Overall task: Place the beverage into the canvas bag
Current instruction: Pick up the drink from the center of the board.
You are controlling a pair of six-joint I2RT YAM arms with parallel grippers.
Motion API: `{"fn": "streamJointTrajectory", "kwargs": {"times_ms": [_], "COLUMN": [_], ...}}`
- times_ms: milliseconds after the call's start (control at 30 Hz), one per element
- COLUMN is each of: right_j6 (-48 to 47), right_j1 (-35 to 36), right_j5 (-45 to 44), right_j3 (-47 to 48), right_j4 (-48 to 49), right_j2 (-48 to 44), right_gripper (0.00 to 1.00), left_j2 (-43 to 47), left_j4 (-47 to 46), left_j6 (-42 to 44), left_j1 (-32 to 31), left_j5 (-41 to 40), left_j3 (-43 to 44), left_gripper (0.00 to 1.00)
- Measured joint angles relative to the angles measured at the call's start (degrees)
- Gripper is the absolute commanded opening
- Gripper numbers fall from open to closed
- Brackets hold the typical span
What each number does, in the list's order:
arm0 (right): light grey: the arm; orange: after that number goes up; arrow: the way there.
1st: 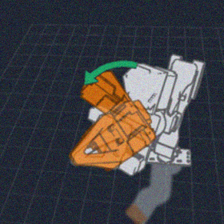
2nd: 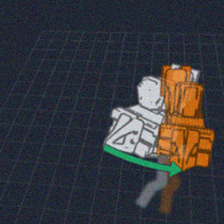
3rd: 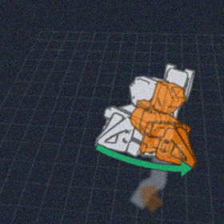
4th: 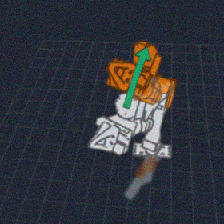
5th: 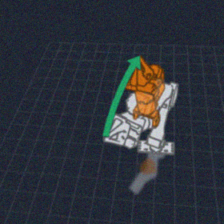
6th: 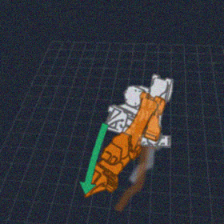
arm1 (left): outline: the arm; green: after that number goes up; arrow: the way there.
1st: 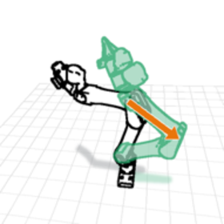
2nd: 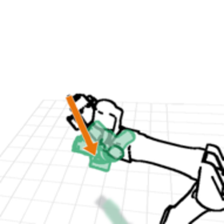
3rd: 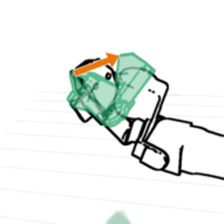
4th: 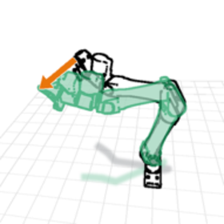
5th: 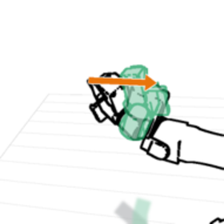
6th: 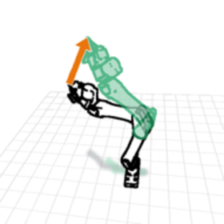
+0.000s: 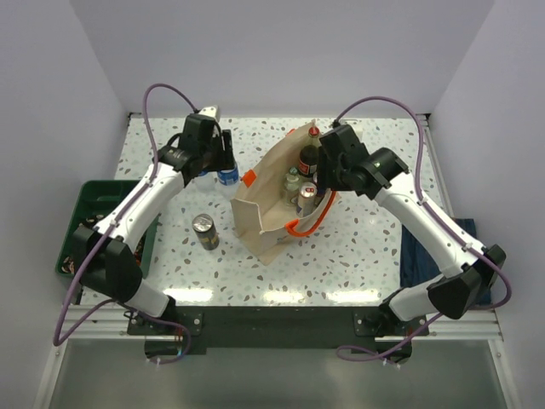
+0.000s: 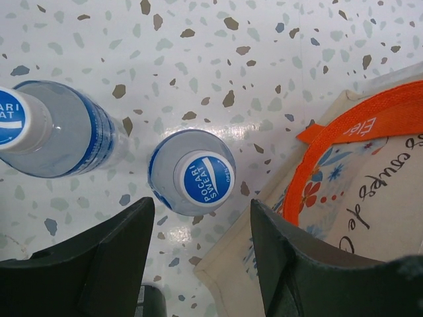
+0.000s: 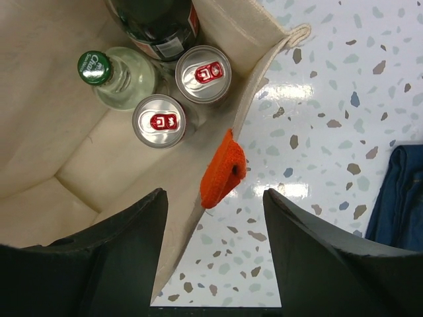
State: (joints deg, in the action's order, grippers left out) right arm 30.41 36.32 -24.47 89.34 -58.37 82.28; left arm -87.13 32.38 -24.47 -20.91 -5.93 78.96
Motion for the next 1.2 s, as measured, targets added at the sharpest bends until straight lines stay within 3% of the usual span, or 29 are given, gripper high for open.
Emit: {"fn": "streamJointTrajectory", "kwargs": {"times_ms": [1200], "right_j6": [2.2], "right_j1": [0.0], "right_j5": [1.5], "right_j3": [-2.6], "right_j4": [1.0], "right_j2": [-0.1], "right_gripper": [0.63], "left_j2": [-4.4], "left_j4": [-0.8], "left_j6": [3.6], "left_j1": [0.4], "left_j5": [0.7], "left_j3": [3.2], "left_gripper": [0.56]}}
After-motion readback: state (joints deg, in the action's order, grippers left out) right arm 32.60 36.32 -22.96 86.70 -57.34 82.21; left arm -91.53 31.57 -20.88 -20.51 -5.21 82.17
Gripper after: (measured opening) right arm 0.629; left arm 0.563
